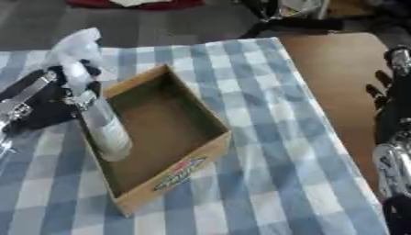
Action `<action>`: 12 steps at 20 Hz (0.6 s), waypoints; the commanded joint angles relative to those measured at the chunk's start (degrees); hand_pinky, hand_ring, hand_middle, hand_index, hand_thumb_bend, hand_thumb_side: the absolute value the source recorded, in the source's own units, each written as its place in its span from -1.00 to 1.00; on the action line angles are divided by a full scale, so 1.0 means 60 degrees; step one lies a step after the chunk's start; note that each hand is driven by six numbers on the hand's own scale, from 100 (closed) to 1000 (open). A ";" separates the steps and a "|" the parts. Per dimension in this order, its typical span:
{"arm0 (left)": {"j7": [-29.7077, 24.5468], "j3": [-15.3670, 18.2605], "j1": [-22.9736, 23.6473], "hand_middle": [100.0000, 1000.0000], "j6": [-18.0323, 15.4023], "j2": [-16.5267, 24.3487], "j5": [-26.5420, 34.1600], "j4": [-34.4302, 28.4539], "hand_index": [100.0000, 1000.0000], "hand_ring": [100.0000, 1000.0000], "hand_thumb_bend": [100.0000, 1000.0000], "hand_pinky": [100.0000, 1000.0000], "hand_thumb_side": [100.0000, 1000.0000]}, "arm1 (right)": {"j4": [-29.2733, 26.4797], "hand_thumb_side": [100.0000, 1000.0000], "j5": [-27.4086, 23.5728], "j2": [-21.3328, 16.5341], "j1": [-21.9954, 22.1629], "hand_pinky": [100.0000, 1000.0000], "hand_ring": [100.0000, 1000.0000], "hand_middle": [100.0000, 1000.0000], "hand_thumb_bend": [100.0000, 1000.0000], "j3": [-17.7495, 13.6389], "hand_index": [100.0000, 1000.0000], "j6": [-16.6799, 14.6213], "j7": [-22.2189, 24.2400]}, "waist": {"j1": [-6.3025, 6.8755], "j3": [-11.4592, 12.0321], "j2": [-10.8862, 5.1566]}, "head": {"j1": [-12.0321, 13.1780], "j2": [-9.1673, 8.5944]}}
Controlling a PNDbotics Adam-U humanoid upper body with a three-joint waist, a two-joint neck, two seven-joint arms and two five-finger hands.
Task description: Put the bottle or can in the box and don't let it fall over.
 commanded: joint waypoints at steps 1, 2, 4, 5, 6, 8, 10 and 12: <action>-0.0165 0.0236 -0.0011 1.00 -0.0061 0.0372 -0.0115 -0.0476 0.69 0.82 -0.88 0.42 0.51 | -0.0187 0.46 -0.0061 -0.0129 -0.0072 0.88 1.00 1.00 -1.00 -0.0095 0.74 -0.0014 -0.0013 | -0.0013 0.0005 -0.0206 | -0.0057 -0.0080; -0.0246 0.0271 0.0032 1.00 -0.0082 0.0419 -0.0212 -0.0580 0.70 0.82 -0.88 0.44 0.52 | -0.0187 0.46 -0.0062 -0.0130 -0.0068 0.88 1.00 1.00 -1.00 -0.0096 0.74 -0.0013 -0.0014 | -0.0017 0.0004 -0.0204 | -0.0066 -0.0082; -0.0453 0.0344 0.0136 1.00 -0.0139 0.0536 -0.0396 -0.0796 0.69 0.82 -0.90 0.47 0.53 | -0.0189 0.45 -0.0061 -0.0138 -0.0060 0.88 1.00 1.00 -1.00 -0.0105 0.74 -0.0019 -0.0021 | -0.0021 0.0003 -0.0202 | -0.0081 -0.0077; -0.0573 0.0399 0.0193 1.00 -0.0164 0.0588 -0.0473 -0.0909 0.69 0.82 -0.90 0.47 0.53 | -0.0191 0.45 -0.0059 -0.0141 -0.0055 0.88 1.00 1.00 -1.00 -0.0110 0.74 -0.0024 -0.0025 | -0.0022 0.0004 -0.0201 | -0.0086 -0.0074; -0.0662 0.0470 0.0250 0.99 -0.0188 0.0636 -0.0524 -0.1022 0.68 0.81 -0.94 0.46 0.51 | -0.0192 0.45 -0.0059 -0.0142 -0.0054 0.88 1.00 1.00 -1.00 -0.0113 0.74 -0.0025 -0.0028 | -0.0022 0.0006 -0.0199 | -0.0090 -0.0076; -0.0728 0.0709 0.0399 0.97 -0.0224 0.0726 -0.0544 -0.1323 0.64 0.80 -1.00 0.41 0.43 | -0.0198 0.45 -0.0060 -0.0143 -0.0053 0.88 1.00 1.00 -1.00 -0.0118 0.74 -0.0028 -0.0033 | -0.0023 0.0014 -0.0193 | -0.0110 -0.0077; -0.0571 0.1068 0.0565 0.91 -0.0192 0.0821 -0.0458 -0.1727 0.59 0.76 -1.00 0.34 0.33 | -0.0214 0.43 -0.0054 -0.0152 -0.0049 0.88 1.00 1.00 -1.00 -0.0127 0.74 -0.0038 -0.0035 | -0.0028 0.0026 -0.0185 | -0.0139 -0.0067; -0.0187 0.1471 0.0771 0.88 -0.0123 0.0924 -0.0258 -0.2187 0.54 0.72 -1.00 0.23 0.24 | -0.0228 0.43 -0.0044 -0.0171 -0.0037 0.88 1.00 1.00 -1.00 -0.0140 0.74 -0.0050 -0.0039 | -0.0031 0.0044 -0.0179 | -0.0168 -0.0063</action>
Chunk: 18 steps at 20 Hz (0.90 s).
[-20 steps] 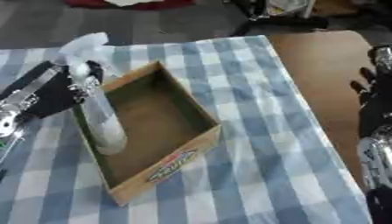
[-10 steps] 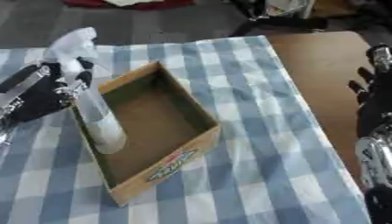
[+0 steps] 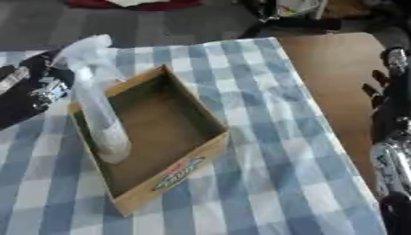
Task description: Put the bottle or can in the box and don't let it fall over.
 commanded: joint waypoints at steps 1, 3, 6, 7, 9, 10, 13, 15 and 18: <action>0.0578 0.0697 0.0119 0.89 0.0060 0.0426 0.0317 -0.0758 0.52 0.72 -1.00 0.20 0.20 | -0.0229 0.42 -0.0043 -0.0180 -0.0041 0.88 1.00 1.00 -1.00 -0.0136 0.74 -0.0036 -0.0023 | -0.0023 0.0031 -0.0178 | -0.0063 -0.0060; 0.1236 0.1051 0.0299 0.89 -0.0071 0.0513 0.0749 -0.0862 0.51 0.72 -1.00 0.13 0.15 | -0.0229 0.43 -0.0041 -0.0192 -0.0025 0.88 1.00 1.00 -1.00 -0.0149 0.74 -0.0040 -0.0032 | -0.0027 0.0057 -0.0180 | -0.0090 -0.0067; 0.2594 0.1570 0.0639 0.88 -0.0710 0.0580 0.1569 -0.0891 0.48 0.67 -1.00 -0.09 0.06 | -0.0251 0.39 -0.0037 -0.0205 -0.0017 0.88 1.00 1.00 -1.00 -0.0161 0.74 -0.0058 -0.0029 | -0.0065 0.0083 -0.0178 | -0.0132 -0.0095; 0.3055 0.1701 0.0798 0.88 -0.0925 0.0607 0.1807 -0.0893 0.48 0.67 -1.00 -0.10 0.06 | -0.0261 0.39 -0.0032 -0.0217 -0.0017 0.88 1.00 1.00 -1.00 -0.0166 0.74 -0.0070 -0.0026 | -0.0073 0.0086 -0.0174 | -0.0139 -0.0105; 0.3931 0.1974 0.1261 0.84 -0.1192 0.0639 0.2163 -0.0895 0.42 0.63 -1.00 -0.21 0.05 | -0.0274 0.35 -0.0013 -0.0247 -0.0017 0.88 1.00 1.00 -1.00 -0.0174 0.74 -0.0089 -0.0014 | -0.0088 0.0103 -0.0167 | -0.0161 -0.0107; 0.4317 0.2090 0.1503 0.84 -0.1268 0.0637 0.2343 -0.0895 0.41 0.63 -1.00 -0.23 0.04 | -0.0283 0.34 0.0006 -0.0261 -0.0018 0.88 1.00 1.00 -1.00 -0.0179 0.74 -0.0102 -0.0002 | -0.0095 0.0113 -0.0162 | -0.0181 -0.0107; 0.5113 0.2291 0.2073 0.84 -0.1409 0.0641 0.2685 -0.0895 0.40 0.63 -1.00 -0.26 0.04 | -0.0306 0.28 0.0075 -0.0277 -0.0024 0.88 1.00 1.00 -1.00 -0.0182 0.74 -0.0133 0.0068 | -0.0120 0.0137 -0.0157 | -0.0187 -0.0057; 0.5302 0.2317 0.2322 0.84 -0.1472 0.0621 0.2884 -0.0884 0.38 0.62 -1.00 -0.28 0.04 | -0.0319 0.21 0.0134 -0.0276 -0.0028 0.88 1.00 1.00 -1.00 -0.0176 0.74 -0.0151 0.0148 | -0.0145 0.0146 -0.0153 | -0.0192 -0.0018; 0.5376 0.2354 0.2644 0.83 -0.1617 0.0577 0.3253 -0.0866 0.36 0.62 -1.00 -0.28 0.03 | -0.0332 0.18 0.0266 -0.0269 -0.0027 0.87 1.00 1.00 -1.00 -0.0172 0.73 -0.0164 0.0309 | -0.0188 0.0157 -0.0146 | -0.0187 0.0049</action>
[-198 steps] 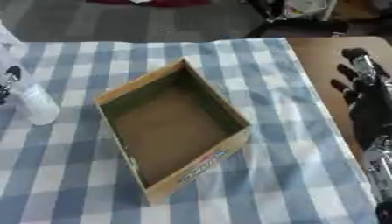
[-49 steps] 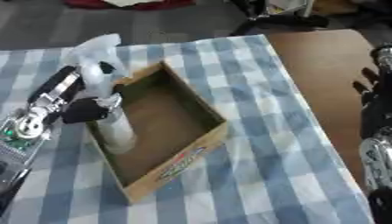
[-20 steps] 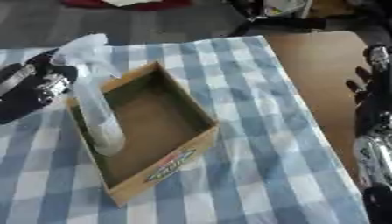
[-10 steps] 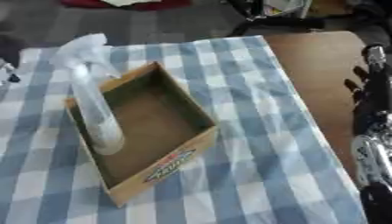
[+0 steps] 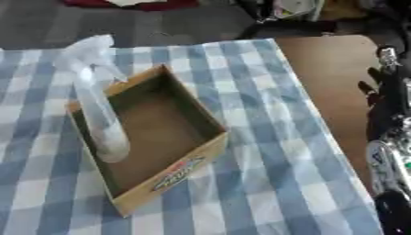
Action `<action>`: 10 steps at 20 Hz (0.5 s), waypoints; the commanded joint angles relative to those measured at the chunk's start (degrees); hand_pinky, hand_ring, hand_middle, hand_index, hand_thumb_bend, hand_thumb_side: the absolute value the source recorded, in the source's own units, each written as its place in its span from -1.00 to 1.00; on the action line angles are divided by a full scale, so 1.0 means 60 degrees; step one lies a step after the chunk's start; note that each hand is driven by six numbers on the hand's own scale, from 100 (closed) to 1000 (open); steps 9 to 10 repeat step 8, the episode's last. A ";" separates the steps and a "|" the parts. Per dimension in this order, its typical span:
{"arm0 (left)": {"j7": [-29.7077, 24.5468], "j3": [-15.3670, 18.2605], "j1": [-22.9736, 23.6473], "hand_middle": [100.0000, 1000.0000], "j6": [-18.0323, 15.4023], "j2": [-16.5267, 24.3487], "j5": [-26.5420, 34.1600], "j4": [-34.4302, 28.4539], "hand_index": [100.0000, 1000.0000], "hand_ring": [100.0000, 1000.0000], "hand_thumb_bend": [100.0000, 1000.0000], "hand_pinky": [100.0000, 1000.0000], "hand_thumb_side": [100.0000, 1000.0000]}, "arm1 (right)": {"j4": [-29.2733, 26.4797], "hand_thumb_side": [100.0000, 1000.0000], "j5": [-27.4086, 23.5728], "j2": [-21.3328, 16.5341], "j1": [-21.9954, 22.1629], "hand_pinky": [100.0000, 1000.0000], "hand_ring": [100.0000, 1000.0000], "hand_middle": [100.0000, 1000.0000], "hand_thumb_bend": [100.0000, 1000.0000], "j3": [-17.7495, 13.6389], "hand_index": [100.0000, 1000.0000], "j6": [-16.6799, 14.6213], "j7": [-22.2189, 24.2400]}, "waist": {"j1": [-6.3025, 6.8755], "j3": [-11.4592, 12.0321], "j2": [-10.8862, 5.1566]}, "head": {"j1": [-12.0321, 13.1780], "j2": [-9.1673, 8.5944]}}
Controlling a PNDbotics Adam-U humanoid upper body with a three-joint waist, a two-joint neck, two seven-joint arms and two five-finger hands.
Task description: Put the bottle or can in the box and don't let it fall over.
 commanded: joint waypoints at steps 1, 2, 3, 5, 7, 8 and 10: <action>0.0150 0.0175 0.0094 0.82 -0.0160 0.0195 0.0332 -0.0158 0.36 0.62 -1.00 -0.29 0.04 | -0.0266 0.18 0.0189 -0.0253 -0.0096 0.87 1.00 1.00 -1.00 -0.0066 0.73 -0.0030 0.0169 | -0.0021 0.0019 -0.0144 | 0.0012 0.0048; 0.0163 0.0185 0.0126 0.82 -0.0207 0.0177 0.0381 -0.0157 0.36 0.62 -1.00 -0.29 0.04 | -0.0265 0.17 0.0222 -0.0247 -0.0098 0.87 1.00 1.00 -1.00 -0.0063 0.73 -0.0029 0.0207 | -0.0030 0.0021 -0.0142 | 0.0034 0.0051; 0.0177 0.0194 0.0147 0.81 -0.0251 0.0159 0.0415 -0.0163 0.36 0.61 -1.00 -0.30 0.04 | -0.0265 0.17 0.0249 -0.0241 -0.0100 0.87 1.00 1.00 -1.00 -0.0058 0.73 -0.0028 0.0243 | -0.0038 0.0023 -0.0140 | 0.0060 0.0053; 0.0204 0.0200 0.0174 0.79 -0.0308 0.0139 0.0455 -0.0173 0.34 0.61 -1.00 -0.31 0.04 | -0.0263 0.16 0.0290 -0.0232 -0.0101 0.87 1.00 1.00 -1.00 -0.0049 0.73 -0.0026 0.0304 | -0.0052 0.0026 -0.0136 | 0.0100 0.0058; 0.0218 0.0199 0.0184 0.79 -0.0349 0.0128 0.0469 -0.0186 0.34 0.60 -1.00 -0.31 0.04 | -0.0263 0.16 0.0313 -0.0225 -0.0101 0.87 1.00 1.00 -1.00 -0.0046 0.73 -0.0024 0.0343 | -0.0061 0.0028 -0.0136 | 0.0125 0.0057; 0.0227 0.0200 0.0184 0.79 -0.0369 0.0119 0.0467 -0.0188 0.32 0.62 -1.00 -0.30 0.04 | -0.0264 0.15 0.0320 -0.0222 -0.0101 0.87 1.00 1.00 -1.00 -0.0043 0.72 -0.0023 0.0359 | -0.0065 0.0035 -0.0137 | 0.0135 0.0055; 0.0227 0.0200 0.0184 0.79 -0.0369 0.0119 0.0467 -0.0188 0.32 0.62 -1.00 -0.30 0.04 | -0.0264 0.15 0.0320 -0.0222 -0.0101 0.87 1.00 1.00 -1.00 -0.0043 0.72 -0.0023 0.0359 | -0.0065 0.0035 -0.0137 | 0.0135 0.0055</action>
